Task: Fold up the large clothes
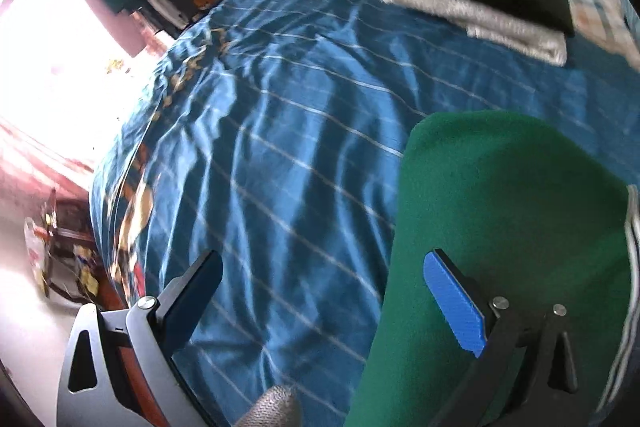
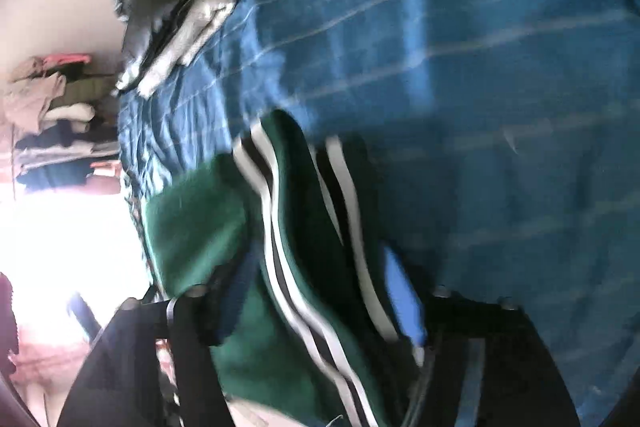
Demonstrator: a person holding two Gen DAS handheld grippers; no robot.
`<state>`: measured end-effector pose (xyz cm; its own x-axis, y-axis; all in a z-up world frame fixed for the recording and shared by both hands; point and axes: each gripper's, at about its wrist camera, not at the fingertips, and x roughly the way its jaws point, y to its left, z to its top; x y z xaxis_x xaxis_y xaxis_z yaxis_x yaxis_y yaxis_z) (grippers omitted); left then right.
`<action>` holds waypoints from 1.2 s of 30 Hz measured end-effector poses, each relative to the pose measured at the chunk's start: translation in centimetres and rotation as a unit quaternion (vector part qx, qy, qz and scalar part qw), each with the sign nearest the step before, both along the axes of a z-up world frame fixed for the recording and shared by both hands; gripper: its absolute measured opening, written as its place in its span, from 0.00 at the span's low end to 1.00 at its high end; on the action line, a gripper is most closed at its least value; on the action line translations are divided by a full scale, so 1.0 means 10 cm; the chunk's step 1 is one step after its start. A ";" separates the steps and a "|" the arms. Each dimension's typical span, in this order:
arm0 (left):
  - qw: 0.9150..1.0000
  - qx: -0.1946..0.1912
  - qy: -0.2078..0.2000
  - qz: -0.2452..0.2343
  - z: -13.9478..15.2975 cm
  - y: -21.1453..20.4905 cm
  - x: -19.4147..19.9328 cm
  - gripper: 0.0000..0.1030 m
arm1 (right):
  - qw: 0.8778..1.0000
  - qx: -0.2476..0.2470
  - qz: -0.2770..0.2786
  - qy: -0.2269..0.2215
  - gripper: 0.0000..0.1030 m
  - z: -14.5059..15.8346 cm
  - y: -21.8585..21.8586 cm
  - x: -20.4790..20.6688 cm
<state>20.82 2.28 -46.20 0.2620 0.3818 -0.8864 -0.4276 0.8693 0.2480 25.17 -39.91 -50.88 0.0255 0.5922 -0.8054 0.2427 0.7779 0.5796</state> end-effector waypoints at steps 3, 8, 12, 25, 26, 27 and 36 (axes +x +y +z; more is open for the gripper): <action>1.000 -0.014 -0.008 0.009 0.08 -0.08 -0.18 1.00 | 0.999 0.015 0.020 0.045 0.66 -0.11 -0.07 -0.42; 1.000 -0.010 0.004 0.002 0.04 -0.28 -0.30 1.00 | 0.998 -0.003 0.035 0.055 0.53 -0.36 -0.01 -0.82; 0.999 0.004 0.040 -0.030 -0.11 -0.45 -0.29 1.00 | 0.999 -0.016 -0.027 0.031 0.04 -0.15 -0.19 -1.03; 0.997 -0.006 0.053 -0.056 -0.25 -0.53 -0.32 1.00 | 0.995 -0.063 -0.014 0.076 0.26 -0.16 -0.39 -1.14; 0.997 -0.004 0.047 -0.056 -0.21 -0.52 -0.30 1.00 | 0.995 -0.081 -0.012 0.057 0.31 -0.06 -0.41 -1.06; 0.998 -0.004 0.040 -0.056 -0.16 -0.50 -0.28 1.00 | 0.996 -0.082 -0.013 0.033 0.34 0.02 -0.42 -0.95; 0.998 0.027 0.007 -0.051 -0.34 -0.19 0.71 1.00 | 0.999 -0.009 0.006 -0.044 0.60 -0.13 0.11 0.17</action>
<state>27.87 0.38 -49.60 0.2891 0.4012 -0.8692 -0.3335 0.8933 0.3014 26.84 -38.77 -52.16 0.0898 0.5781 -0.8110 0.1822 0.7910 0.5840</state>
